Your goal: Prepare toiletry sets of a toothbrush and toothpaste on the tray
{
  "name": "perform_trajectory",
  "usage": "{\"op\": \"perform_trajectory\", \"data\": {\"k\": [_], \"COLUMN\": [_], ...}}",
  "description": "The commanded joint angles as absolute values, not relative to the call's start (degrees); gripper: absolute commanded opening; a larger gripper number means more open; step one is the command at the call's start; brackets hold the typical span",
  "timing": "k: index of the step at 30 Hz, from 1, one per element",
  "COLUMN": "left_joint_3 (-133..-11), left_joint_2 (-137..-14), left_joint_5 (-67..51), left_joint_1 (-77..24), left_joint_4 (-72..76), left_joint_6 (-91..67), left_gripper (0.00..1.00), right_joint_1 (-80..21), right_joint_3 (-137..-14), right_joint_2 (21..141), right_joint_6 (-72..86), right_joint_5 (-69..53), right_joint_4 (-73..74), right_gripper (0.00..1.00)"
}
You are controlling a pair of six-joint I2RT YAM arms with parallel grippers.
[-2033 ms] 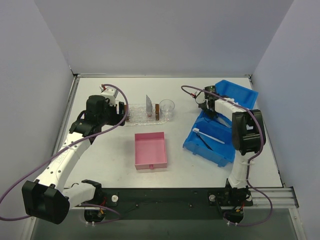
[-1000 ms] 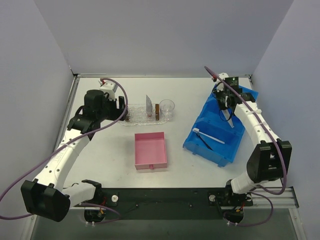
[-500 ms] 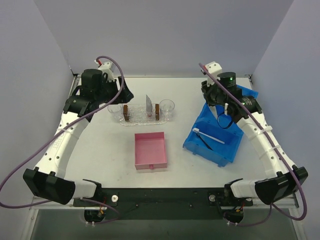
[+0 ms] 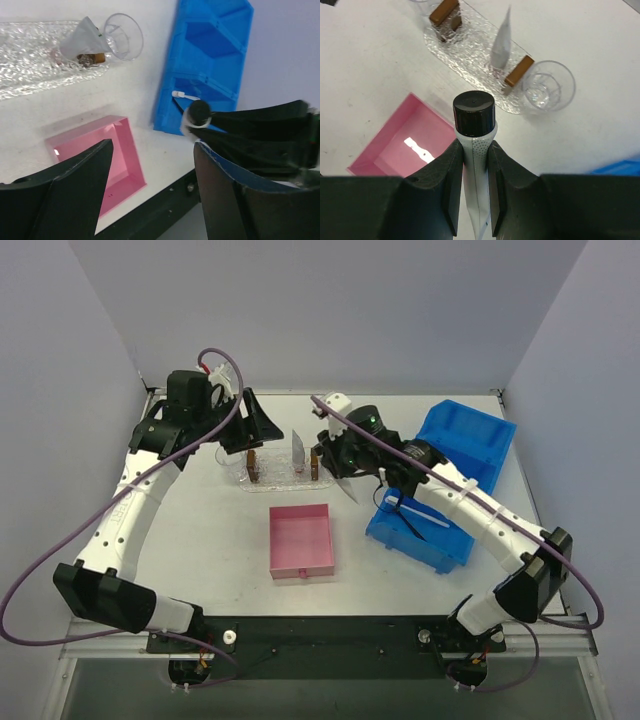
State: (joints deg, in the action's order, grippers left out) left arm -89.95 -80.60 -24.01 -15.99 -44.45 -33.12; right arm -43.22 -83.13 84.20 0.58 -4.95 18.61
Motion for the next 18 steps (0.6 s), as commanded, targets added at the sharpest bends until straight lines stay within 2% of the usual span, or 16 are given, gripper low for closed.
{"op": "perform_trajectory", "data": {"k": [1,8,18], "left_joint_3": [-89.83,-86.84,-84.55], "left_joint_2": [-81.47,-81.74,-81.65], "left_joint_5": [-35.04,-37.26,-36.21], "left_joint_1": [-14.24,-13.98,-12.83], "left_joint_4": [-42.19,-41.39,-43.16], "left_joint_6": [-42.96,-44.30,-44.82], "left_gripper": [0.75,0.75,0.75], "right_joint_1": [-47.19,-51.06,-53.35], "right_joint_3": [-87.36,-93.07,-94.66], "right_joint_2": [87.97,94.21,95.62], "right_joint_6": [1.58,-3.07,-7.38], "right_joint_5": [-5.72,-5.01,-2.81], "right_joint_4": [9.67,7.56,6.86], "right_gripper": [0.00,0.00,0.00]}}
